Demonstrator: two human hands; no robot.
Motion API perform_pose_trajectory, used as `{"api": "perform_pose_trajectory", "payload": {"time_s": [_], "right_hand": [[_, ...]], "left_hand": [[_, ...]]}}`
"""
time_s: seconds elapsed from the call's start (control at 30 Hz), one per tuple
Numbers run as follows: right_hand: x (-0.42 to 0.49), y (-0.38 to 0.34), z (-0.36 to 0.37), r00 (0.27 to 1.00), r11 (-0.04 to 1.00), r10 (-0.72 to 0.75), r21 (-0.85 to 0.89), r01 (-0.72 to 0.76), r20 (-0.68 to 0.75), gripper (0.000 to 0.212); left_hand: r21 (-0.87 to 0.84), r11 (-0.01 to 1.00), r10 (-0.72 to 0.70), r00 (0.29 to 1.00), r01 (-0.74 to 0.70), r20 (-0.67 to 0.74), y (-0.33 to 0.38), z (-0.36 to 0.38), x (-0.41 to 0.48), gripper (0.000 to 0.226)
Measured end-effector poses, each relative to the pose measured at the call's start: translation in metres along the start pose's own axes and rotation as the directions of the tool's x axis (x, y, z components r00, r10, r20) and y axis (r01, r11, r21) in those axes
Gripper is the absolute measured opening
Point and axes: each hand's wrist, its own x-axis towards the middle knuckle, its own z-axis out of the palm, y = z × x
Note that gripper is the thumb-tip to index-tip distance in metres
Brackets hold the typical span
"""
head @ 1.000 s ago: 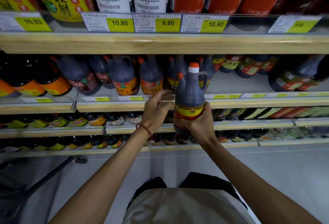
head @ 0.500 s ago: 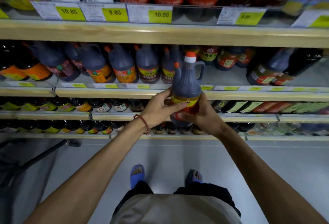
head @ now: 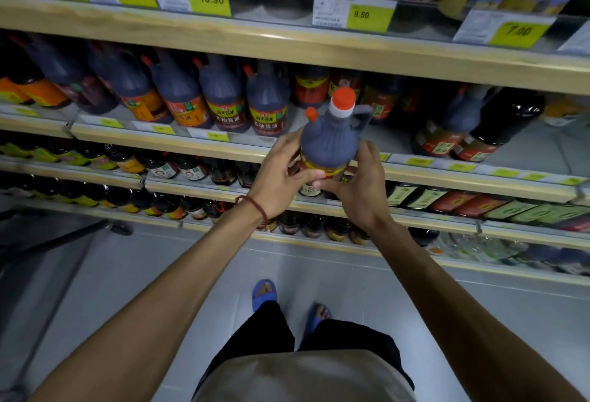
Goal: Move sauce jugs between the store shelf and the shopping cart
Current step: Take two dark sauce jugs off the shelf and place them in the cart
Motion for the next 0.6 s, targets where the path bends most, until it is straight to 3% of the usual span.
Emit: {"api": "perform_pose_trajectory", "payload": {"time_s": [0.23,0.37,0.6], "right_hand": [[0.035,0.018,0.012,0.994,0.994,-0.102,0.033,0.103,-0.033,0.069],[0.051,0.032,0.027,0.975,0.980,-0.186,0.041,0.192,-0.122,0.068],[0.078,0.055,0.051,0.969,0.980,-0.165,0.080,0.182,-0.183,0.074]], "left_hand": [[0.139,0.976,0.177,0.983,-0.168,-0.050,-0.009,-0.005,0.032,0.075],[0.207,0.953,0.247,0.963,-0.222,-0.106,-0.030,-0.002,0.050,0.073],[0.310,0.909,0.330,0.936,-0.279,-0.125,-0.060,0.004,0.074,0.063]]}}
